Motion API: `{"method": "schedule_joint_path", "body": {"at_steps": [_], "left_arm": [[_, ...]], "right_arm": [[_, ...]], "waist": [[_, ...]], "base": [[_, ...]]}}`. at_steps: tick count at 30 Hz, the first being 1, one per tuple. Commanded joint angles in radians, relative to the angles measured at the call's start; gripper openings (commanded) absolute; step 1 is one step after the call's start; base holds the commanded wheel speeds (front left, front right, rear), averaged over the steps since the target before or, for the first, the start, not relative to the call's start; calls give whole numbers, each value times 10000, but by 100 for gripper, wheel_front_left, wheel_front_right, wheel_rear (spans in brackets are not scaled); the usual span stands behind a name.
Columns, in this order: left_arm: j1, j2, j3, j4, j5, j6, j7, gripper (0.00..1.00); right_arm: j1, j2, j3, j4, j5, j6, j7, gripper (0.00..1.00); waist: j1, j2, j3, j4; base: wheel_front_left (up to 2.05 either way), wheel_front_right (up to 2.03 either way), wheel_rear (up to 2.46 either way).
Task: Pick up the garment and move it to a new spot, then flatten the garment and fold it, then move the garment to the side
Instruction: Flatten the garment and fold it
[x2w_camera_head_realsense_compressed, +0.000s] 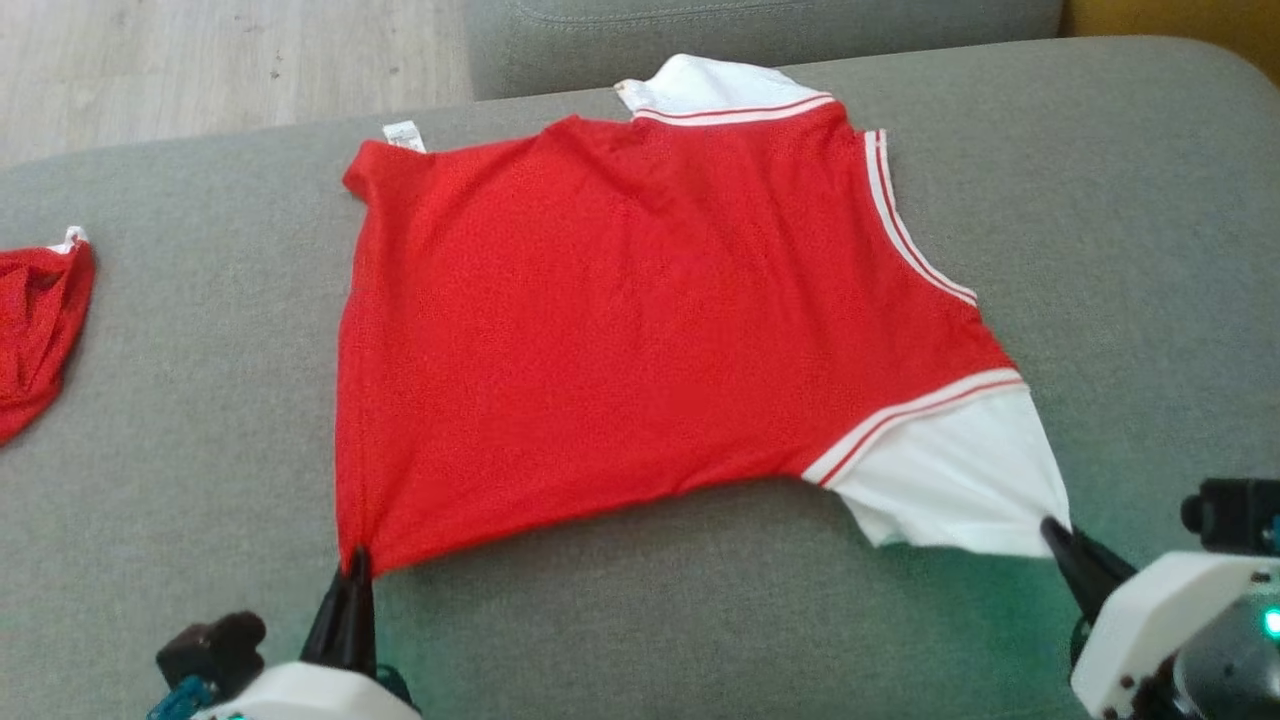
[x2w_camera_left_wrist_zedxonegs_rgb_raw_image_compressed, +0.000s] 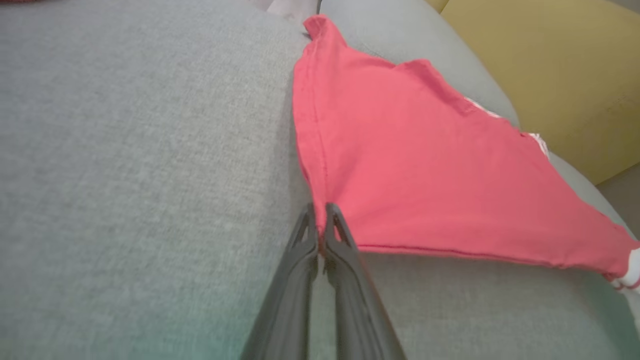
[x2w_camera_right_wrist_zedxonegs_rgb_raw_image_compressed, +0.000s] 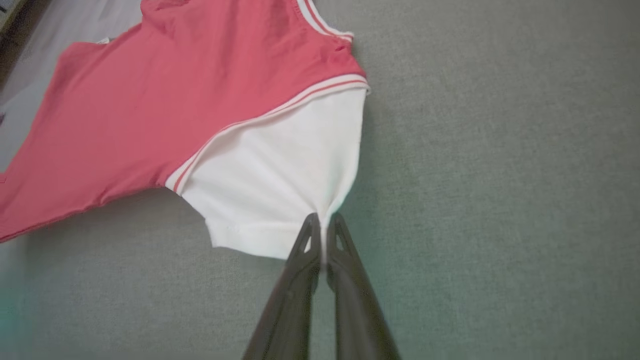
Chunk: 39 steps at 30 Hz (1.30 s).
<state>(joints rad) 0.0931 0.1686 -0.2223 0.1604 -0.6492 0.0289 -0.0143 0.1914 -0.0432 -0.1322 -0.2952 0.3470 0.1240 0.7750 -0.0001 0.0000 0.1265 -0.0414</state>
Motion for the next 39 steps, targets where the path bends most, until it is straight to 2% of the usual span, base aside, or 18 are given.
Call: {"method": "schedule_joint_path", "body": {"at_steps": [1,6,9,14,22,32,39], "left_arm": [[-67,195,313,-491,-28,168,172,0],[923,412,275,-1737,63,1295,1493,0],[1272,448,185,-2467,-17,1611,2074,0],[945,572,-15,-3267,130,1500,2201,0],[-206,346,-120,-3207,29,1282,2165,0],[-1834,-165,306,-1411,25,1561,1449,0],[-2682,-282,190,-294,82,1359,1208,0]], "right_arm": [[-91,-74,127,-542,89,67,172,0],[554,-72,-143,-1088,435,67,1008,0],[678,-72,-319,-1300,517,67,1111,0],[145,-71,-320,-1582,351,67,551,0],[-1602,-71,490,-1134,235,67,-88,0],[-4115,-182,754,872,10,67,-800,0],[-5480,-366,962,2291,24,67,-1513,0]], "waist": [[1,0,9,29],[1,0,26,166],[1,0,25,228],[1,0,38,242],[1,0,260,163],[1,0,948,437],[1,0,1465,592]], "base": [[0,0,0],[0,0,0],[0,0,0],[0,0,0],[0,0,0],[0,0,0],[0,0,0]]}}
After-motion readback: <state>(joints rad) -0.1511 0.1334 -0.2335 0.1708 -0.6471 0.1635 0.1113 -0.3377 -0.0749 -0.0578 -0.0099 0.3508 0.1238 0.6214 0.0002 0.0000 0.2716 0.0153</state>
